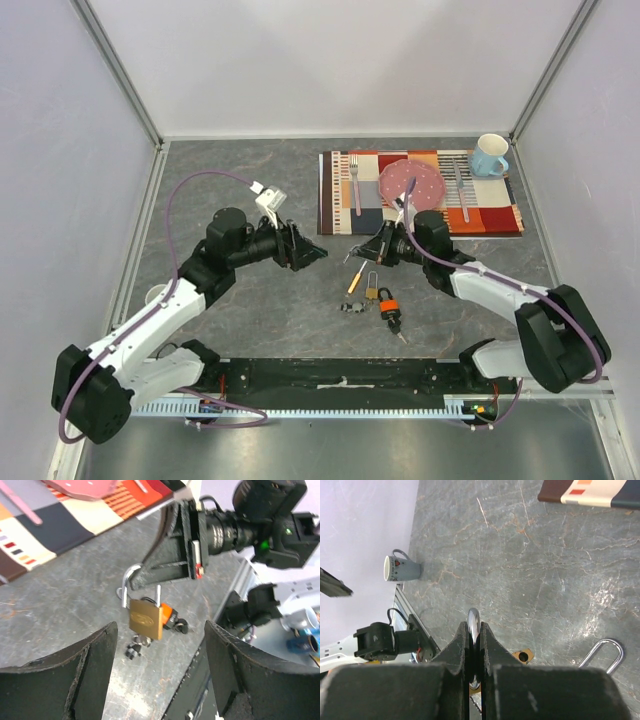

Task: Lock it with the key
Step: Pick up the lock from the center of the board, then lock the lock.

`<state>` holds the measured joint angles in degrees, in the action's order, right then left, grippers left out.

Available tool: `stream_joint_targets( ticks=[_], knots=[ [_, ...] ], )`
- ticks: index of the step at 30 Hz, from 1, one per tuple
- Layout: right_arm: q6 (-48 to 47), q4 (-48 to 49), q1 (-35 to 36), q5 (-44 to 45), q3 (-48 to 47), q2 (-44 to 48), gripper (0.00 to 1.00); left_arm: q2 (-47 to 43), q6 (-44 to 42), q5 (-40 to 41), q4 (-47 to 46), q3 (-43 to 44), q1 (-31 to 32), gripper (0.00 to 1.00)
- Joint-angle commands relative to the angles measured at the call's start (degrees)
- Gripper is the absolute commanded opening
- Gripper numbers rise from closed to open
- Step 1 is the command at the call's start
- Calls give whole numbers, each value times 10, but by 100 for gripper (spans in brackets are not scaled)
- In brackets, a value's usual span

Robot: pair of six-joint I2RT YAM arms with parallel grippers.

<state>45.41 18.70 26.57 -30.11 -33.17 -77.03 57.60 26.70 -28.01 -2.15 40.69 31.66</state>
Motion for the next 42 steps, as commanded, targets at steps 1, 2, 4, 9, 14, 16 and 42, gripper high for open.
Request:
stream_joint_targets(
  ticks=[1, 2, 4, 9, 14, 16, 42],
  knots=[
    [28, 33, -6, 2, -11, 47, 0, 15, 13, -97, -48, -6, -3, 76],
    [30, 29, -7, 4, -12, 50, 0, 20, 13, -100, -49, -7, -1, 76],
    [42, 27, -8, 12, -15, 57, 0, 26, 9, -100, -57, -8, 6, 76],
    [75, 38, -9, 32, -15, 69, 0, 51, -17, -56, -65, -4, 64, 75],
    [107, 58, -9, 43, -11, 76, 0, 94, -40, -1, -65, 16, 131, 74],
    [115, 63, -10, 44, -11, 78, 0, 114, -48, 40, -68, 19, 144, 74],
    [190, 130, -10, 46, 28, 94, 0, 238, -27, 160, -195, 11, 198, 8]
  ],
)
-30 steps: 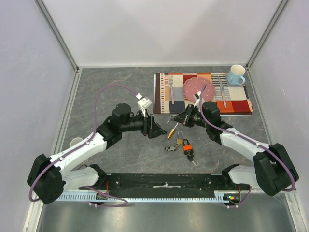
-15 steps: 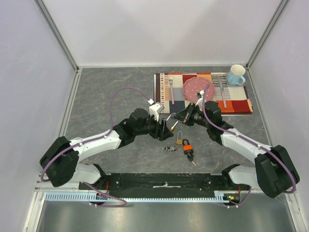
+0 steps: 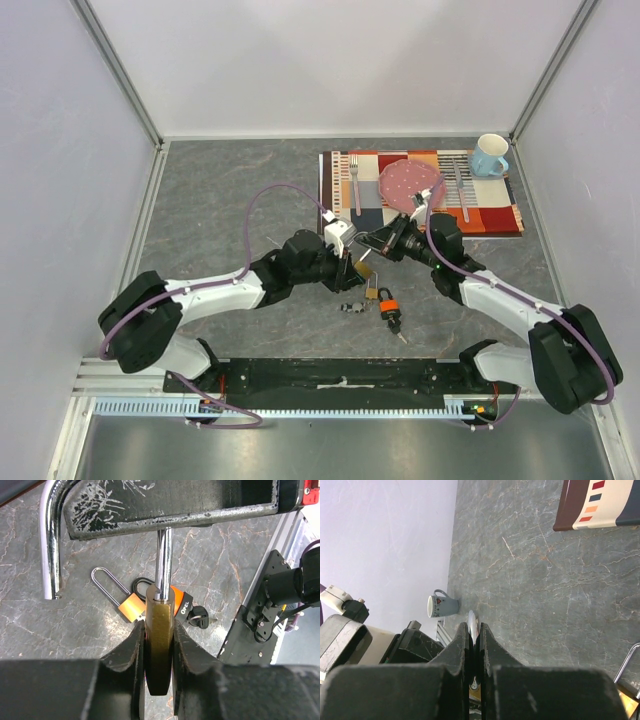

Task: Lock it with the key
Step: Lock the lock.

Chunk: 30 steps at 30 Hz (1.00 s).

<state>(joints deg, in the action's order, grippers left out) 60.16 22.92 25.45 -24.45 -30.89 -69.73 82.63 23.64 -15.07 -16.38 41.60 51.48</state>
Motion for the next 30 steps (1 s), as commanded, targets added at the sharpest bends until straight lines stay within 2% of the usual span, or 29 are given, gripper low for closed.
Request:
stream_joint_targets(
  ticks=[1, 4, 5, 6, 8, 9, 11, 12, 14, 15, 19, 23, 25, 30],
  knots=[
    [43, 89, 1, -10, 9, 20, 0, -14, 4, 32, -51, 3, -1, 2],
    [39, 92, 1, -12, 14, 19, 6, -23, 4, 33, -35, 7, -2, 2],
    [33, 92, 1, -13, 15, 19, 12, -27, 4, 34, -24, 7, -2, 2],
    [27, 85, 1, -12, 15, 20, 25, -35, 4, 36, -15, 8, -2, 2],
    [-5, 72, 1, -10, 12, 24, 38, -41, 3, 33, 10, 22, -9, 2],
    [-20, 40, 0, -10, 6, 28, 50, -42, 2, 31, 45, 28, -12, 2],
    [-88, -7, -2, 0, -21, 35, 61, -55, -10, 26, 80, 43, -18, 2],
    [-114, -65, -5, 4, -35, 39, 69, -60, -14, 28, 110, 46, -22, 2],
    [-160, -116, -8, 27, -72, 50, 75, -81, -28, 28, 135, 50, -29, 2],
    [-201, -151, -12, 33, -82, 54, 81, -87, -32, 28, 146, 49, -31, 2],
    [-282, -193, -20, 34, -121, 66, 97, -129, -55, 8, 218, 48, -38, 2],
    [-335, -187, -22, -23, -132, 62, 98, -182, -76, -43, 253, 52, -38, 2],
    [-354, -169, -23, -86, -134, 56, 98, -197, -81, -85, 269, 59, -38, 2],
    [-327, -42, -22, -253, -105, 48, 98, -207, -95, -197, 297, 91, -39, 2]
  ],
)
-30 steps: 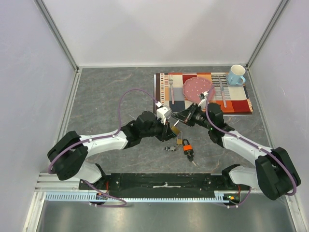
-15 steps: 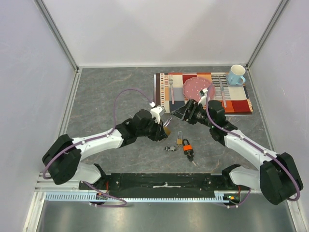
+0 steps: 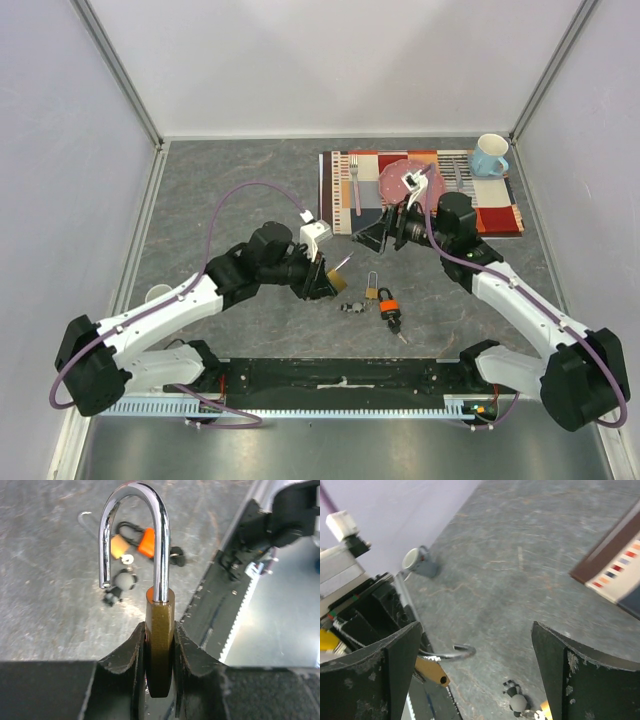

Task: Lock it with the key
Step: Lock the lock.

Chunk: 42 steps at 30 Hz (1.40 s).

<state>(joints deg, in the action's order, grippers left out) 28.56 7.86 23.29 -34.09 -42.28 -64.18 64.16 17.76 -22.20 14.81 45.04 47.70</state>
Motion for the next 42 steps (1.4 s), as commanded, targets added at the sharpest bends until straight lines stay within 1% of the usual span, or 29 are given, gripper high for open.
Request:
stream_joint_targets(
  ticks=[1, 2, 3, 5, 9, 14, 15, 18, 19, 21, 22, 24, 25, 27, 29, 35, 38, 39, 41, 42],
  knots=[
    [17, 132, 0, -177, 15, -9, 98, -21, -38, -137, -14, 60, -1, 2],
    [28, 178, 1, -192, 27, -9, 98, -20, -39, -148, -14, 65, -1, 2],
    [41, 202, 3, -222, 33, -9, 98, -20, -40, -163, -14, 66, -1, 2],
    [46, 217, 11, -237, 38, -6, 98, -21, -42, -174, -16, 69, 0, 2],
    [11, 176, 39, -256, 34, 5, 96, -25, -44, -182, -17, 74, -1, 2],
    [-9, 152, 81, -272, 38, 18, 89, -25, -50, -188, -12, 78, -1, 2],
    [-15, 144, 85, -273, 36, 20, 87, -24, -49, -190, -10, 79, 0, 2],
    [-49, 94, 99, -266, 34, 23, 74, -27, -50, -191, -14, 76, 0, 2],
    [-52, 80, 100, -262, 34, 24, 62, -27, -51, -191, -14, 75, -1, 2],
    [-60, 69, 101, -254, 34, 26, 52, -28, -51, -190, -12, 78, -1, 2],
    [-64, 57, 102, -248, 34, 27, 41, -29, -51, -191, -9, 79, 0, 2],
    [-75, 43, 101, -231, 31, 32, 35, -31, -53, -195, -9, 78, 0, 2],
    [-82, 33, 101, -229, 30, 33, 30, -33, -54, -194, -9, 77, 0, 2],
    [-96, 11, 101, -218, 23, 34, 25, -35, -55, -190, -3, 78, -1, 2],
    [-100, 3, 101, -210, 21, 37, 22, -40, -61, -189, 7, 80, -1, 2],
    [-105, -2, 101, -207, 22, 44, 20, -51, -76, -168, 43, 84, -1, 2],
    [-108, -4, 101, -207, 23, 45, 33, -56, -80, -167, 54, 87, -1, 2],
    [-108, -4, 102, -206, 23, 45, 42, -59, -81, -166, 55, 86, 0, 2],
    [-107, -4, 101, -206, 23, 43, 47, -61, -84, -158, 63, 87, -1, 2],
    [-105, -4, 102, -206, 22, 42, 48, -62, -84, -158, 65, 87, -1, 2]
  ],
)
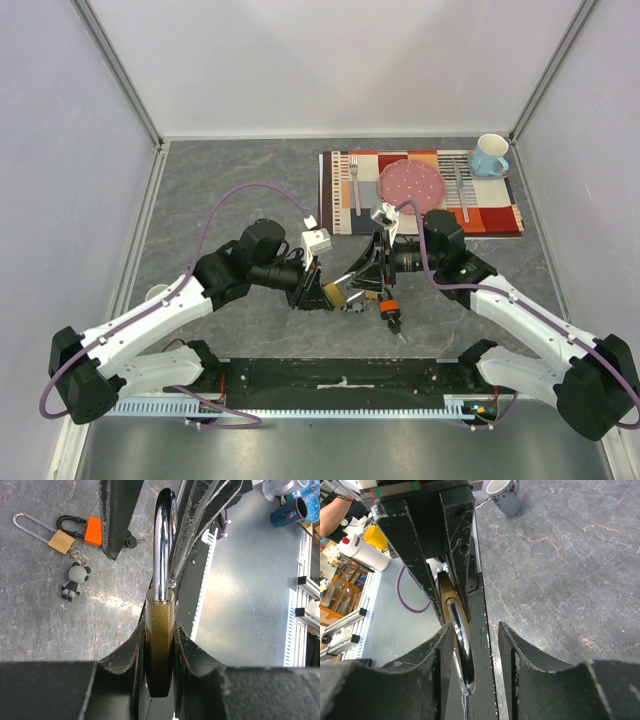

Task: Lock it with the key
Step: Lock the lock.

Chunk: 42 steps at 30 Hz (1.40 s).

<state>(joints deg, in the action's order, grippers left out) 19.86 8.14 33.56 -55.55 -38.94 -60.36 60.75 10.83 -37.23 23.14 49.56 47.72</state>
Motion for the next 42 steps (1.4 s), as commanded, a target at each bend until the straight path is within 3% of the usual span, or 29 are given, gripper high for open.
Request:
stream_joint_targets(
  ticks=[1, 4, 8, 12, 16, 19, 20, 21, 29, 31, 34, 35, 37, 38, 42],
  knots=[
    [-19, -7, -1, 9, -11, 4, 48, -27, -14, -8, -18, 41, -1, 2],
    [-13, 5, -2, 5, -9, 3, 47, -20, -14, -20, -19, 41, -2, 2],
    [10, 35, -2, -10, -6, 0, 58, -9, -13, -32, -18, 44, 0, 2],
    [26, 63, 1, -15, -6, -1, 60, -5, -17, -34, -20, 44, 0, 2],
    [26, 66, 5, -19, -9, -12, 47, -2, -15, -35, -22, 45, 0, 2],
    [18, 59, 9, -25, -10, -21, 28, -2, -15, -31, -27, 41, -1, 2],
    [12, 54, 11, -25, -11, -24, 4, -1, -15, -30, -28, 41, 0, 2],
    [6, 37, 11, -24, -16, -26, 0, -1, -14, -29, -29, 41, -1, 2],
    [-2, 17, 11, 21, -22, -30, 0, 9, 4, 46, -65, 26, -1, 4],
    [-1, 11, 11, 36, -24, -32, 0, 14, 11, 58, -83, 22, -5, 9],
    [0, 1, 12, 58, -25, -40, 0, 18, 26, 51, -125, 11, -18, 25],
    [3, -1, 12, 64, -25, -41, 0, 20, 31, 44, -135, 9, -23, 36],
    [11, -1, 11, 78, -25, -42, 0, 20, 47, 22, -172, 5, -41, 48],
    [17, 5, 11, 82, -25, -42, 0, 20, 53, 16, -189, 2, -47, 63],
    [52, 34, 11, 98, -25, -38, 0, 17, 88, -25, -266, -24, -87, 73]
  ],
)
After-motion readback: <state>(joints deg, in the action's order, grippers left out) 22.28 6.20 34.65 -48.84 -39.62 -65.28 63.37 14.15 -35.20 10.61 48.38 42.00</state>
